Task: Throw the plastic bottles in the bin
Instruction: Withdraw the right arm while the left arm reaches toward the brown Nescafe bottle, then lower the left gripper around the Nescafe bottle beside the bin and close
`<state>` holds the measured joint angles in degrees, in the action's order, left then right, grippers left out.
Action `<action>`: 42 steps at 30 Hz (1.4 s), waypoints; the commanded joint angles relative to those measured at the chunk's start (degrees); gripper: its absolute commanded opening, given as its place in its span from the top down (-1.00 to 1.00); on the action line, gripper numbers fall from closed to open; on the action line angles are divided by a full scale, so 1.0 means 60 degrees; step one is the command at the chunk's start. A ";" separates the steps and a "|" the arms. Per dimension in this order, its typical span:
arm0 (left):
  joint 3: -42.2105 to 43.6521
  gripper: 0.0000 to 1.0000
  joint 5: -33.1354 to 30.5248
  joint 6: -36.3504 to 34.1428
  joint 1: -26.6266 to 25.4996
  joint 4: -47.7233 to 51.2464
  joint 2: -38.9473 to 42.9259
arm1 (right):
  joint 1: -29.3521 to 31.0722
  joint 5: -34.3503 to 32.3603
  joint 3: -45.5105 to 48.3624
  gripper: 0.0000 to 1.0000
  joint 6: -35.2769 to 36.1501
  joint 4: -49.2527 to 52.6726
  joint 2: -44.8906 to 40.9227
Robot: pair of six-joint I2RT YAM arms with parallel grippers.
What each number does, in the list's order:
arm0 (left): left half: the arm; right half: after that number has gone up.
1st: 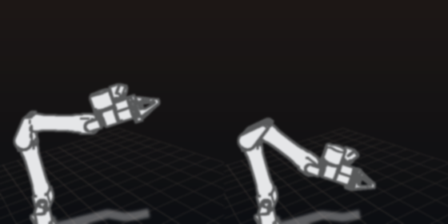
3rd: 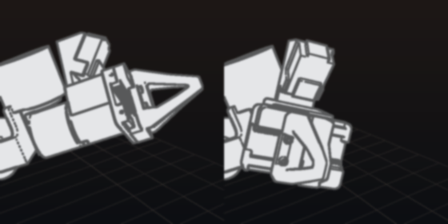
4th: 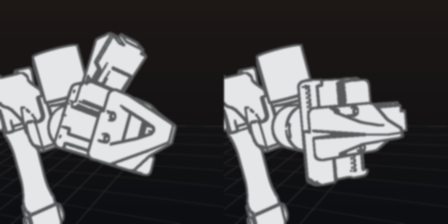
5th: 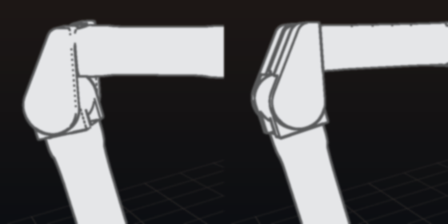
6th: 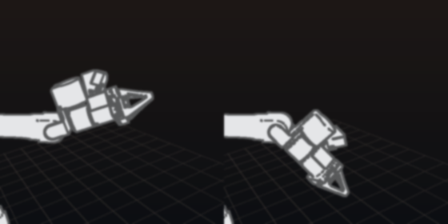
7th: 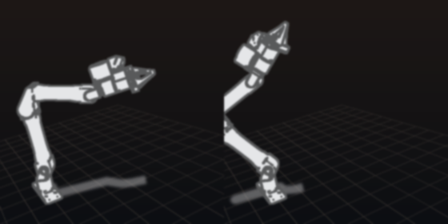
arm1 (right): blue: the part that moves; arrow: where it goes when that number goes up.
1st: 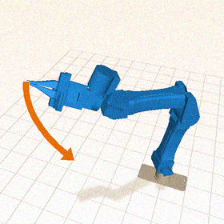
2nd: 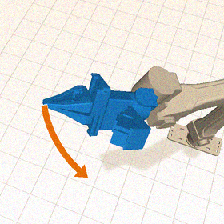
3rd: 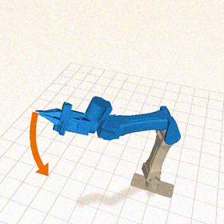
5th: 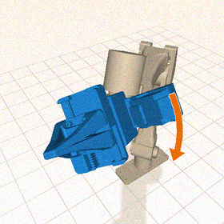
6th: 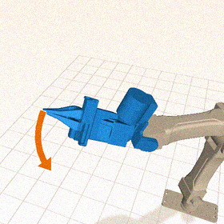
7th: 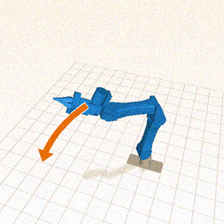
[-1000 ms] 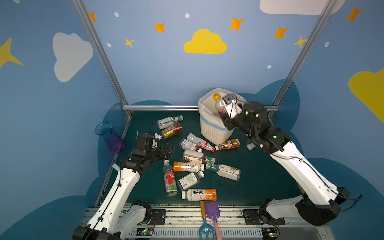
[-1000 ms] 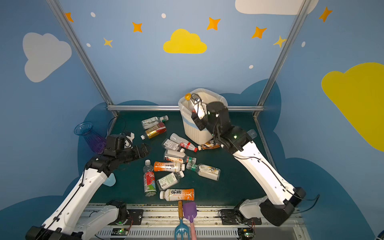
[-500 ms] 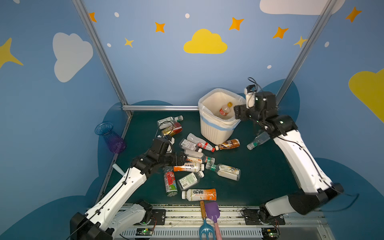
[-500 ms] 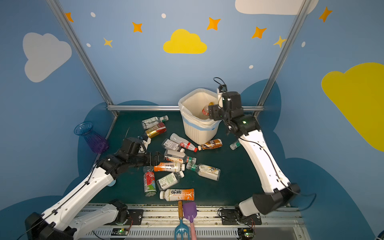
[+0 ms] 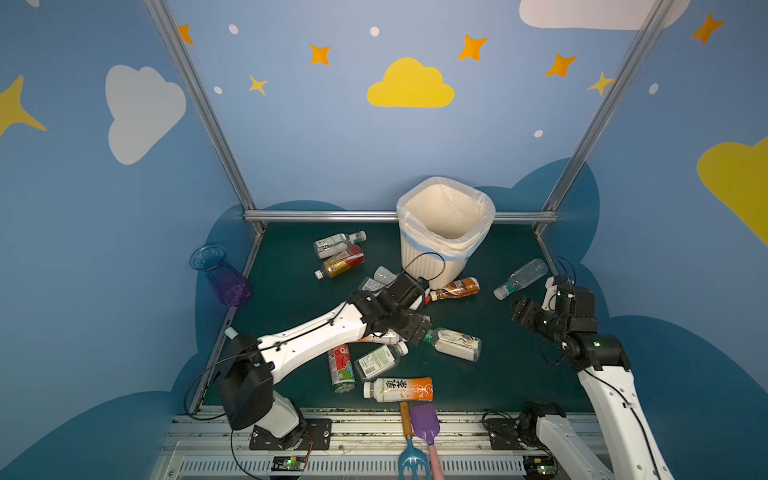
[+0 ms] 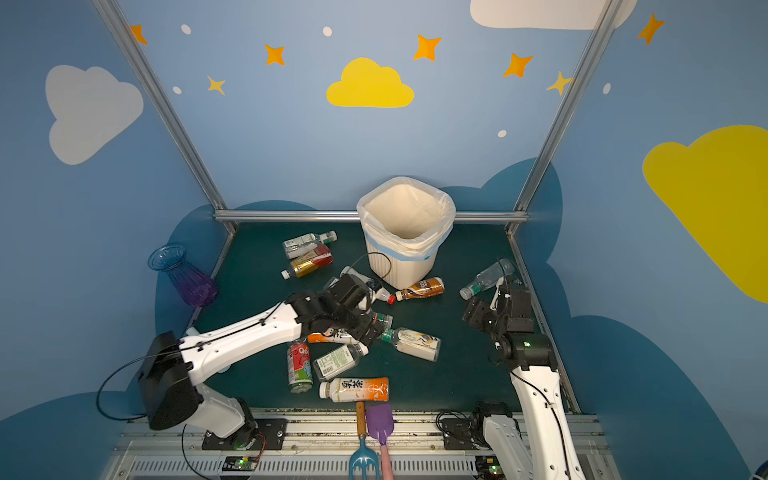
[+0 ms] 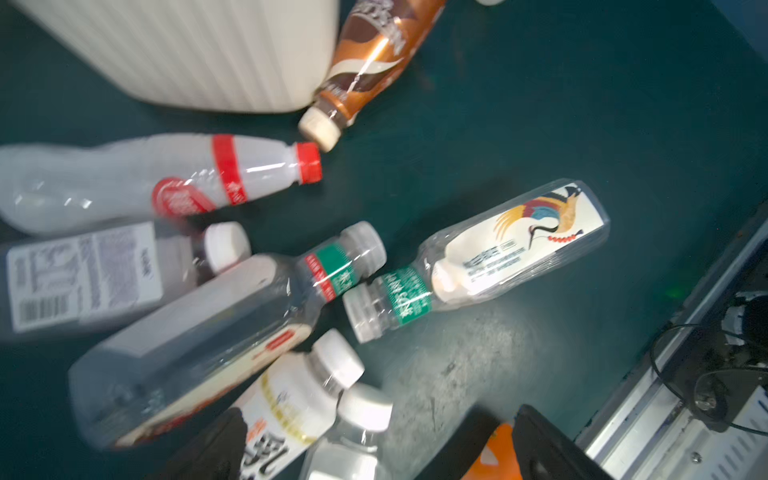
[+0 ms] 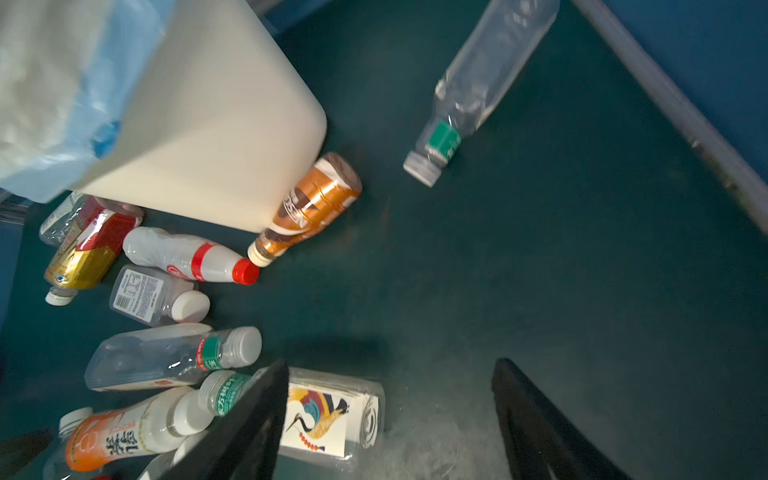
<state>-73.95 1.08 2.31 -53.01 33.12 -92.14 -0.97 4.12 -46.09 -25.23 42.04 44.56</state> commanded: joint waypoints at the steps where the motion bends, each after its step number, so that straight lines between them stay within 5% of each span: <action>1: -0.1564 -0.99 -0.0462 -0.1323 -0.0408 0.0595 -0.1361 | -0.0921 0.1746 0.0595 -0.55 -0.0605 -0.0651 -0.0229; 8: -0.4035 -0.98 -0.1313 -0.2527 -0.1027 0.0802 -0.3678 | -0.2491 0.3725 0.1660 -0.54 -0.0876 -0.1908 0.0103; 21: -0.7924 -0.97 -0.2834 -0.4171 -0.1061 0.0538 -0.7304 | -0.2995 0.4703 0.1662 -0.54 -0.0701 -0.2789 0.0684; 33: -1.0751 -0.99 -0.3579 -0.4772 -0.0951 0.0820 -0.9429 | -0.3042 0.5611 0.1566 -0.53 -0.0731 -0.3377 0.1214; 42: -1.1038 -0.99 -0.3320 -0.4838 -0.0734 0.0891 -0.9772 | -0.3050 0.5773 0.1294 -0.54 -0.0553 -0.2981 0.1327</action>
<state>-138.69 -19.35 -26.33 -58.35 36.80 -149.62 -19.05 37.54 -36.27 -29.52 23.42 52.80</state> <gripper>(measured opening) 0.995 0.770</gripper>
